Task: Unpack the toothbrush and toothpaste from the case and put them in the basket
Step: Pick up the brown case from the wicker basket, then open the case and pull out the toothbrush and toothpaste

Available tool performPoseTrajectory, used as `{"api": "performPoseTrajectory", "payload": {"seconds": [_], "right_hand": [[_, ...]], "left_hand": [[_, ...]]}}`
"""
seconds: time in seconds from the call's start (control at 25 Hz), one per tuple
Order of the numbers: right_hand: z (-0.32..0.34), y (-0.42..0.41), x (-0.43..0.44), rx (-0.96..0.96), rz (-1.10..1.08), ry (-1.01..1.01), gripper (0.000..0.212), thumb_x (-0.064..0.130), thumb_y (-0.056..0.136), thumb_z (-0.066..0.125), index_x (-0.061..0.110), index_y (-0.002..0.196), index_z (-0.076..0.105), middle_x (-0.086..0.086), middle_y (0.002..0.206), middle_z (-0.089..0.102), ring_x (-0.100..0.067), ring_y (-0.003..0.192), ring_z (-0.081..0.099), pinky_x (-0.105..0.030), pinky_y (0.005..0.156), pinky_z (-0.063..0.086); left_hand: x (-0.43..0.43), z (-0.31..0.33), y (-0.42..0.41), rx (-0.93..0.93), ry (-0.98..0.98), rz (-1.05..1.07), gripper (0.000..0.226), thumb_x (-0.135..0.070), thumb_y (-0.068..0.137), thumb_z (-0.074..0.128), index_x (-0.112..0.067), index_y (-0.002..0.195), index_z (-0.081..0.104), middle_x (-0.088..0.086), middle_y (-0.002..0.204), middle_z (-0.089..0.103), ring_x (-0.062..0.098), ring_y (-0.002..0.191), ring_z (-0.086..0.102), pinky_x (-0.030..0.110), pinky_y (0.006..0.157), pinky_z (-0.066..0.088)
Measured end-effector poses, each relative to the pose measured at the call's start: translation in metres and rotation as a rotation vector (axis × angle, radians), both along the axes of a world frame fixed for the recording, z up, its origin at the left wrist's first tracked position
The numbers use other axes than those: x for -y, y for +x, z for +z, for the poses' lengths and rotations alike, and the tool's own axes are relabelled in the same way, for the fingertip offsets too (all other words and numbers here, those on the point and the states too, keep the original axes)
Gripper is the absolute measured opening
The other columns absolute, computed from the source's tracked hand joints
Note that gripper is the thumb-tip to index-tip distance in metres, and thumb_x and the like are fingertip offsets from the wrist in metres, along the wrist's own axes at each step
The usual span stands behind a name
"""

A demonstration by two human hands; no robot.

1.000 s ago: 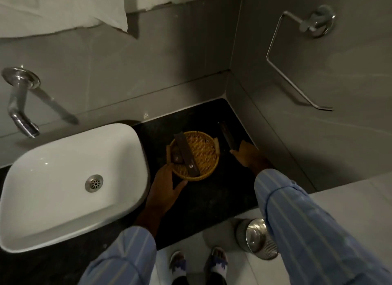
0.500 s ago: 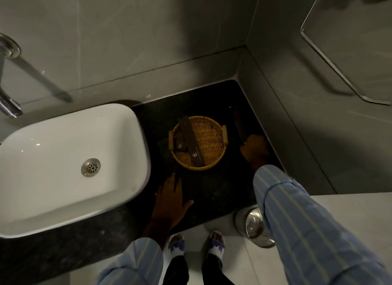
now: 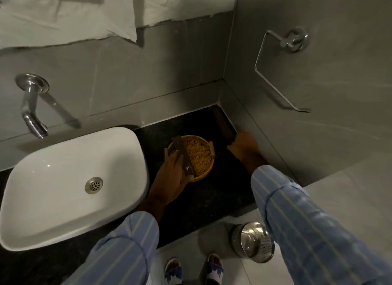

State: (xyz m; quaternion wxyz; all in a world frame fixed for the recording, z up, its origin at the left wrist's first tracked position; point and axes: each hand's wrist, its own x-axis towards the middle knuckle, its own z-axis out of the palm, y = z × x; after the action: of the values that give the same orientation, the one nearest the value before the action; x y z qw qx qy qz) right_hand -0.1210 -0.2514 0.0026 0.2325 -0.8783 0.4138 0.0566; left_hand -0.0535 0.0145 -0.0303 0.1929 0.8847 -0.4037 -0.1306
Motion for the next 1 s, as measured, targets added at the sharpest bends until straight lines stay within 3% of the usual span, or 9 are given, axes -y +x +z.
{"api": "performPoseTrajectory", "payload": {"seconds": [0.2, 0.32, 0.36, 0.44, 0.52, 0.68, 0.76, 0.92, 1.0], "right_hand": [[0.06, -0.014, -0.016, 0.13, 0.086, -0.04, 0.042, 0.027, 0.08, 0.073, -0.001, 0.11, 0.066, -0.023, 0.113, 0.067, -0.041, 0.106, 0.063, -0.04, 0.085, 0.051], [0.092, -0.025, -0.028, 0.239, 0.124, -0.095, 0.035, 0.023, 0.077, 0.076, -0.001, 0.1, 0.068, -0.023, 0.105, 0.069, -0.04, 0.1, 0.065, -0.033, 0.072, 0.046], [0.102, -0.027, -0.031, 0.262, 0.129, -0.109, 0.034, 0.023, 0.077, 0.076, -0.001, 0.1, 0.069, -0.022, 0.104, 0.069, -0.039, 0.099, 0.066, -0.032, 0.071, 0.045], [0.123, -0.031, -0.034, 0.261, 0.131, -0.123, 0.037, 0.025, 0.077, 0.076, 0.001, 0.104, 0.068, -0.02, 0.108, 0.069, -0.037, 0.102, 0.065, -0.036, 0.078, 0.05], [0.144, -0.035, -0.035, 0.262, 0.137, -0.136, 0.039, 0.027, 0.077, 0.076, 0.003, 0.106, 0.066, -0.019, 0.11, 0.068, -0.036, 0.105, 0.064, -0.038, 0.083, 0.05], [0.177, -0.043, -0.028, 0.246, 0.166, -0.221, 0.04, 0.027, 0.076, 0.075, 0.006, 0.109, 0.068, -0.018, 0.111, 0.07, -0.035, 0.106, 0.064, -0.036, 0.083, 0.048], [0.19, -0.047, -0.026, 0.253, 0.166, -0.255, 0.037, 0.025, 0.074, 0.075, 0.009, 0.108, 0.07, -0.016, 0.108, 0.072, -0.035, 0.104, 0.066, -0.034, 0.081, 0.049], [0.208, -0.05, -0.026, 0.319, 0.13, -0.27, 0.033, 0.02, 0.071, 0.074, 0.014, 0.103, 0.072, -0.013, 0.101, 0.073, -0.032, 0.098, 0.068, -0.031, 0.078, 0.052], [0.215, -0.05, -0.026, 0.365, 0.116, -0.256, 0.03, 0.018, 0.069, 0.071, 0.014, 0.099, 0.072, -0.011, 0.096, 0.073, -0.031, 0.092, 0.069, -0.03, 0.075, 0.053]], "left_hand": [[0.033, 0.086, 0.038, -0.057, -0.161, 0.081, 0.084, -0.048, 0.091, 0.062, -0.009, 0.155, 0.026, 0.013, 0.163, 0.027, 0.028, 0.15, 0.022, 0.036, 0.121, 0.016], [0.059, 0.149, 0.059, -0.184, -0.249, 0.139, 0.082, -0.052, 0.088, 0.065, -0.013, 0.153, 0.033, 0.01, 0.157, 0.039, 0.027, 0.144, 0.036, 0.037, 0.12, 0.027], [0.066, 0.17, 0.065, -0.24, -0.308, 0.172, 0.076, -0.053, 0.088, 0.065, -0.014, 0.149, 0.042, 0.009, 0.15, 0.05, 0.026, 0.136, 0.048, 0.037, 0.114, 0.036], [0.076, 0.206, 0.072, -0.401, -0.452, 0.192, 0.056, -0.045, 0.093, 0.061, -0.01, 0.137, 0.056, 0.011, 0.131, 0.065, 0.023, 0.106, 0.065, 0.027, 0.087, 0.053], [0.081, 0.234, 0.07, -0.609, -0.58, 0.145, 0.04, -0.028, 0.1, 0.055, 0.001, 0.128, 0.06, 0.021, 0.113, 0.067, 0.023, 0.077, 0.066, 0.023, 0.064, 0.058], [0.079, 0.276, 0.063, -0.71, -0.634, 0.12, 0.033, -0.007, 0.1, 0.054, 0.016, 0.123, 0.058, 0.029, 0.106, 0.064, 0.017, 0.057, 0.069, 0.026, 0.061, 0.061], [0.075, 0.292, 0.065, -0.693, -0.629, 0.101, 0.031, -0.002, 0.096, 0.06, 0.017, 0.12, 0.061, 0.034, 0.109, 0.065, 0.017, 0.058, 0.07, 0.028, 0.066, 0.062], [0.068, 0.311, 0.075, -0.645, -0.61, 0.051, 0.029, -0.002, 0.092, 0.064, 0.018, 0.113, 0.064, 0.039, 0.116, 0.065, 0.043, 0.089, 0.068, 0.046, 0.084, 0.059], [0.066, 0.318, 0.08, -0.545, -0.528, -0.007, 0.028, -0.011, 0.091, 0.064, 0.013, 0.105, 0.068, 0.035, 0.111, 0.069, 0.045, 0.099, 0.07, 0.053, 0.092, 0.058]]}}
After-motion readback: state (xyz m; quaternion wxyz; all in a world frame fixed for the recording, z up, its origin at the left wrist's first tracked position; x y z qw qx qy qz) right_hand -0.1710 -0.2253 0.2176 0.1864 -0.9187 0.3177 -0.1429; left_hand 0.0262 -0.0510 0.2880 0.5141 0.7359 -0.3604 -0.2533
